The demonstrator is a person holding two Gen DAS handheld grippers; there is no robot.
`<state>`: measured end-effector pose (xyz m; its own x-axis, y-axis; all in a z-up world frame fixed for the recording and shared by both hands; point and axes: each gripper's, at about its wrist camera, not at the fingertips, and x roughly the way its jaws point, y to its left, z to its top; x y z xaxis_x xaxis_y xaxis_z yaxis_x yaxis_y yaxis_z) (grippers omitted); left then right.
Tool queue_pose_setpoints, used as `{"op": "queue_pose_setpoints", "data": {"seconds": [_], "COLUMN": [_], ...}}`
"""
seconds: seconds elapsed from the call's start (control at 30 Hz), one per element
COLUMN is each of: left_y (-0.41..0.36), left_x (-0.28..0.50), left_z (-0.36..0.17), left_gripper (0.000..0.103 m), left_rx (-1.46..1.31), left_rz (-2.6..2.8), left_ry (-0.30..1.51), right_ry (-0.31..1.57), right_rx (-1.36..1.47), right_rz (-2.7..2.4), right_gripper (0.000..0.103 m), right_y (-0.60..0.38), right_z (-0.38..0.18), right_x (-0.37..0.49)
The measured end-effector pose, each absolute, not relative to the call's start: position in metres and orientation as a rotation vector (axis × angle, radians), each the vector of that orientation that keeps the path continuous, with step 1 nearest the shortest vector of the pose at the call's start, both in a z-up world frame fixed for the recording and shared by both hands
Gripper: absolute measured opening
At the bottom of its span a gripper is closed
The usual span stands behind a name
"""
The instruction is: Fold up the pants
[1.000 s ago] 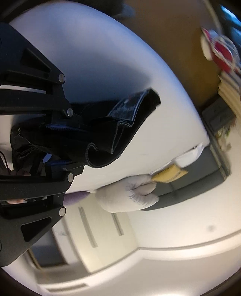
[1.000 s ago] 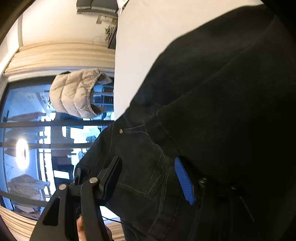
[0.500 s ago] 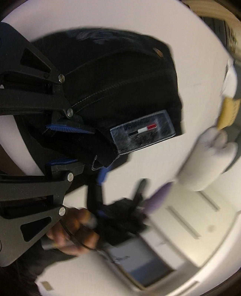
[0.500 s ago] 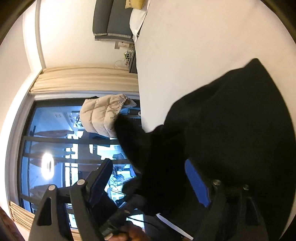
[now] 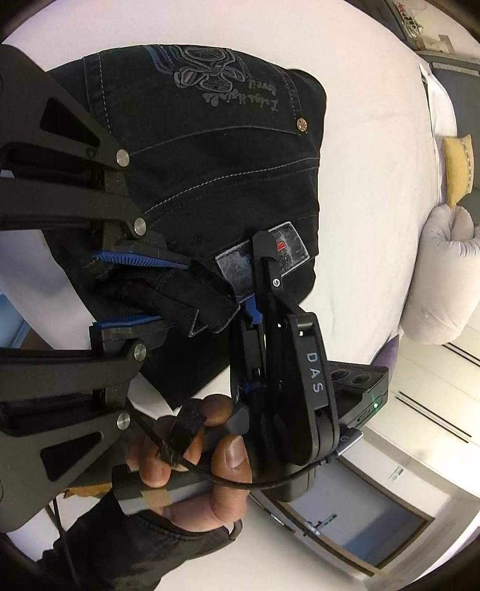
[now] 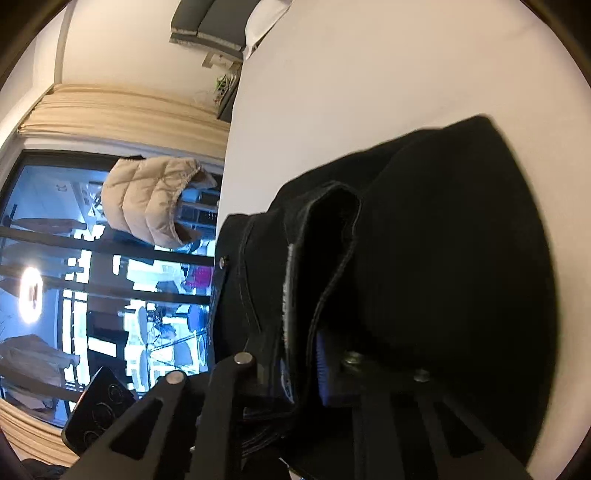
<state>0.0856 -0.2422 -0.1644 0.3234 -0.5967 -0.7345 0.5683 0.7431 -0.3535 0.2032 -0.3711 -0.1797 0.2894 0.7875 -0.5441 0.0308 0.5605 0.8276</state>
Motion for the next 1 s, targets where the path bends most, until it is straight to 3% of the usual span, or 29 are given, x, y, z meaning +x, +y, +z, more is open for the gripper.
{"op": "queue_pose_setpoints", "data": {"seconds": [0.47, 0.93, 1.0], "left_y": [-0.295, -0.295, -0.286], "left_x": [0.104, 0.116, 0.119], "left_z": [-0.159, -0.192, -0.188], "left_gripper": [0.020, 0.021, 0.025], "left_rx": [0.001, 0.033, 0.005], "left_rz": [-0.870, -0.906, -0.913], "left_ry": [0.979, 1.076, 1.071], "right_ry": [1.116, 1.134, 1.126], "right_rx": [0.782, 0.885, 0.946], "right_rz": [0.503, 0.439, 0.457], "right_gripper": [0.013, 0.013, 0.014], "right_y": [-0.425, -0.445, -0.453], "right_z": [-0.160, -0.200, -0.206], "right_x": [0.198, 0.175, 0.174]}}
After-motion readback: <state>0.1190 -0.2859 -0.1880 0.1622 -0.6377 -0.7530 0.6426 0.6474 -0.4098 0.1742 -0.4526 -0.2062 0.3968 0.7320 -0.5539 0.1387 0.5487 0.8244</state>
